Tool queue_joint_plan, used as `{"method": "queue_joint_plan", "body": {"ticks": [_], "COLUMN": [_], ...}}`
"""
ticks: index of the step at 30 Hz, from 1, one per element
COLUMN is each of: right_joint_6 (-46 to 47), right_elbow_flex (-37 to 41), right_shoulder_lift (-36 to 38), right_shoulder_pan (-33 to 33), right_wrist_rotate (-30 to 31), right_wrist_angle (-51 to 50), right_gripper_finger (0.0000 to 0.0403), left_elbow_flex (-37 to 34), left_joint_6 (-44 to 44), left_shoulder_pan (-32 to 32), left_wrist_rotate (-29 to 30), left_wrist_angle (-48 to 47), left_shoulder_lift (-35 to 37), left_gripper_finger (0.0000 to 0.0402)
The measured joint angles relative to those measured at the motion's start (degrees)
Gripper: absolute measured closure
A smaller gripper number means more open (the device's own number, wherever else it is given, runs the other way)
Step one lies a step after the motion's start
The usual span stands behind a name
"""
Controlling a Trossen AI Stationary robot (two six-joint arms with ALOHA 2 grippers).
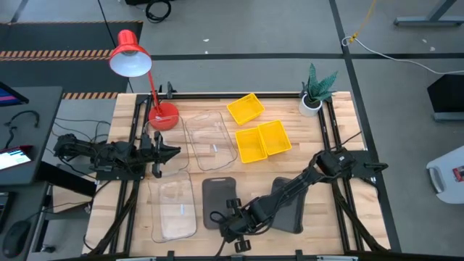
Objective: Stack baskets by color
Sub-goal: Stack the left black bin on the black bin
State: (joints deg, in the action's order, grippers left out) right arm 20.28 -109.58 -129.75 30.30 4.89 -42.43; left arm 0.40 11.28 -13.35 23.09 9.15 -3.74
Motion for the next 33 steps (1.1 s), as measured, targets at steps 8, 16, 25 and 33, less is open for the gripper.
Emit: {"method": "queue_joint_plan", "body": {"ticks": [8, 16, 25, 33], "right_joint_6": [3.6, 12.8, 30.5, 41.1], "right_elbow_flex": [0.0, 0.0, 0.0, 0.0], "right_shoulder_lift": [8.1, 14.6, 16.6, 16.5], "right_shoulder_pan": [2.5, 7.1, 12.5, 17.6], "right_wrist_rotate": [6.9, 13.0, 15.0, 15.7], "right_wrist_angle": [-8.6, -16.1, -29.4, -31.6], "right_gripper_finger": [0.0394, 0.0395, 0.0394, 0.0394], "left_elbow_flex": [0.0, 0.0, 0.0, 0.0], "left_joint_6": [0.0, 0.0, 0.0, 0.0], "left_shoulder_pan": [0.0, 0.0, 0.0, 0.0], "left_wrist_rotate": [0.0, 0.0, 0.0, 0.0], "left_wrist_angle": [0.0, 0.0, 0.0, 0.0], "left_shoulder_lift": [0.0, 0.0, 0.0, 0.0], "left_gripper_finger": [0.0373, 0.0371, 0.0368, 0.0371]}}
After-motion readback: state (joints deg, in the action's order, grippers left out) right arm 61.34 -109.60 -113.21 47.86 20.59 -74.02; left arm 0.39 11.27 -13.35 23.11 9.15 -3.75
